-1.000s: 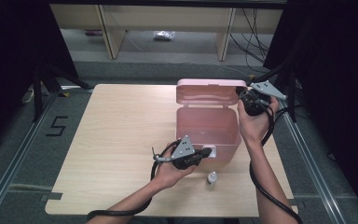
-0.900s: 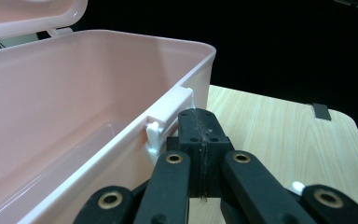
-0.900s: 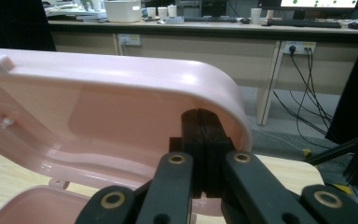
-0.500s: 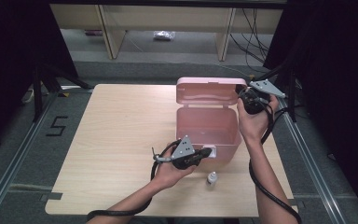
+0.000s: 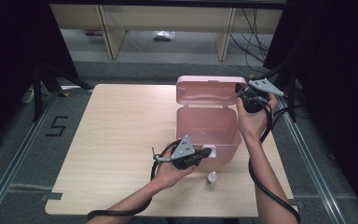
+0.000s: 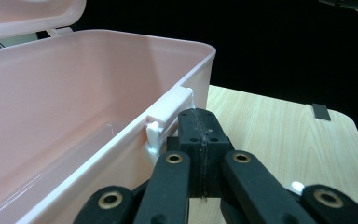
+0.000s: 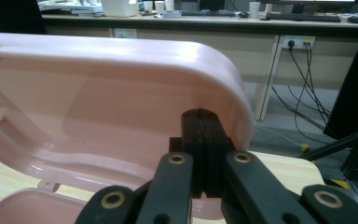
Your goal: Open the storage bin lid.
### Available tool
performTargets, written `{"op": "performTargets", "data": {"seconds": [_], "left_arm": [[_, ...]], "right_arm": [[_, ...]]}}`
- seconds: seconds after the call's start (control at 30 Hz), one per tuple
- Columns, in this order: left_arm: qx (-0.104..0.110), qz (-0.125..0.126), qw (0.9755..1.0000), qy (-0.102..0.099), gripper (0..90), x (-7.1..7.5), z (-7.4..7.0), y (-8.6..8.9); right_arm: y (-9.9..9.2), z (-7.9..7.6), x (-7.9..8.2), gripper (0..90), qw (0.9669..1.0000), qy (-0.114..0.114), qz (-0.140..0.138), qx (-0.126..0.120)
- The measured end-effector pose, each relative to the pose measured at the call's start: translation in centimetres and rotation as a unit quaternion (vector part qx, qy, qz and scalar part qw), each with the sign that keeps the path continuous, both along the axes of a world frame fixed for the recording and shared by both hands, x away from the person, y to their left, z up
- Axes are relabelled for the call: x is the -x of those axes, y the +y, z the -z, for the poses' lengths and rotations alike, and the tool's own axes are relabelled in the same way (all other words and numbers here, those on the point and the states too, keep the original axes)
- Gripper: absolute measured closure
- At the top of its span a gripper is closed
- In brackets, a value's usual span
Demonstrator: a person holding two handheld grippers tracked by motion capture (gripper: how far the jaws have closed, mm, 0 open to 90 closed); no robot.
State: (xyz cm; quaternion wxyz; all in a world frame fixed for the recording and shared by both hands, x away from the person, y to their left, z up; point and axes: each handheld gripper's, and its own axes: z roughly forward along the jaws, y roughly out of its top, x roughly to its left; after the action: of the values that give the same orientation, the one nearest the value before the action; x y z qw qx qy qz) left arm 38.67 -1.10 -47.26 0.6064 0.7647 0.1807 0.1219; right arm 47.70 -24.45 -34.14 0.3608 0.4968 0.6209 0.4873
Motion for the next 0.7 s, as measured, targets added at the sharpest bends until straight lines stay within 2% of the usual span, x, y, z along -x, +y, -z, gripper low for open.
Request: {"op": "performTargets", "data": {"seconds": [0.03,0.07,0.43,0.47,0.6,0.7], "left_arm": [[0.0,0.0,1.0,0.0,89.8,0.0,0.0,0.0],[0.001,0.0,1.0,0.001,89.8,0.0,0.0,-0.01],[0.002,0.0,1.0,0.001,89.9,-0.02,0.0,-0.01],[0.002,0.0,1.0,0.002,89.8,-0.02,0.01,-0.01],[0.002,0.0,1.0,0.002,89.8,-0.02,0.01,-0.01],[0.002,0.0,1.0,0.002,89.9,-0.02,0.01,-0.01]], "right_arm": [[0.05,0.05,-0.08,90.0,1.0,0.0,-0.001,-0.003],[-0.1,0.09,-0.23,90.0,0.9999,-0.006,-0.005,0.01],[0.11,0.31,-0.65,90.0,1.0,0.003,-0.002,0.008],[0.21,0.31,-0.62,90.0,1.0,0.007,-0.002,0.001],[0.2,0.46,-0.77,90.0,0.9999,0.001,-0.004,0.011],[0.29,0.57,-0.76,90.0,0.9999,0.007,-0.002,0.009]]}}
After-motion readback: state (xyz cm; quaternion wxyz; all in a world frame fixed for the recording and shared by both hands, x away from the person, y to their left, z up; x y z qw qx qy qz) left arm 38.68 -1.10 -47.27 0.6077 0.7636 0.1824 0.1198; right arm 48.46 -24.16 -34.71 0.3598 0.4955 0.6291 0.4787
